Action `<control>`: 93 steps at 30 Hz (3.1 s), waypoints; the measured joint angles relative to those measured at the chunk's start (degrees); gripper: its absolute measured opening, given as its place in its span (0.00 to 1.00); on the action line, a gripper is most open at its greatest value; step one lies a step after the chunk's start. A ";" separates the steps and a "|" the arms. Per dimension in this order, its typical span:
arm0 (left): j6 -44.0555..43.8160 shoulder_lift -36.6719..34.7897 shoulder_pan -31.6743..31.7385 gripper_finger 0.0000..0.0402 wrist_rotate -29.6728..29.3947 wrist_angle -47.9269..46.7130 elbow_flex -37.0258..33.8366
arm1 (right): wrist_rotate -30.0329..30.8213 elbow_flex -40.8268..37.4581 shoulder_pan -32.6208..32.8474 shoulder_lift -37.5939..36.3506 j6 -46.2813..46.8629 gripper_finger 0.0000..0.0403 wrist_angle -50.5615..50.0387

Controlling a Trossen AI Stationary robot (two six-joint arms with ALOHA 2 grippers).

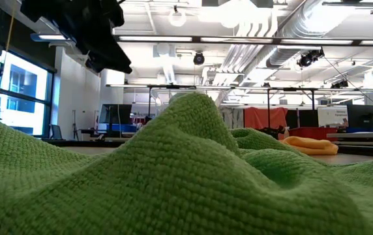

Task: Sort microfiber towel by color & place in baskets
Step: Put the orange microfiber towel into the bottom transparent bin

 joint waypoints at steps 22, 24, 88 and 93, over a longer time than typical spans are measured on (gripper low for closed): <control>-1.74 0.02 0.00 0.33 0.00 3.11 -0.06 | -34.00 -33.69 11.24 0.77 37.67 0.00 12.44; -2.01 0.02 0.00 0.33 0.00 3.12 -0.06 | -32.67 -37.18 11.25 0.77 37.59 0.00 16.61; 1.07 0.09 -0.01 0.33 -0.38 2.93 -0.04 | -5.35 -41.98 -0.39 -0.49 25.86 0.34 -0.20; 1.22 0.09 -0.33 0.33 -0.47 4.78 -0.04 | -7.94 -48.02 -7.69 -0.57 19.15 0.34 0.66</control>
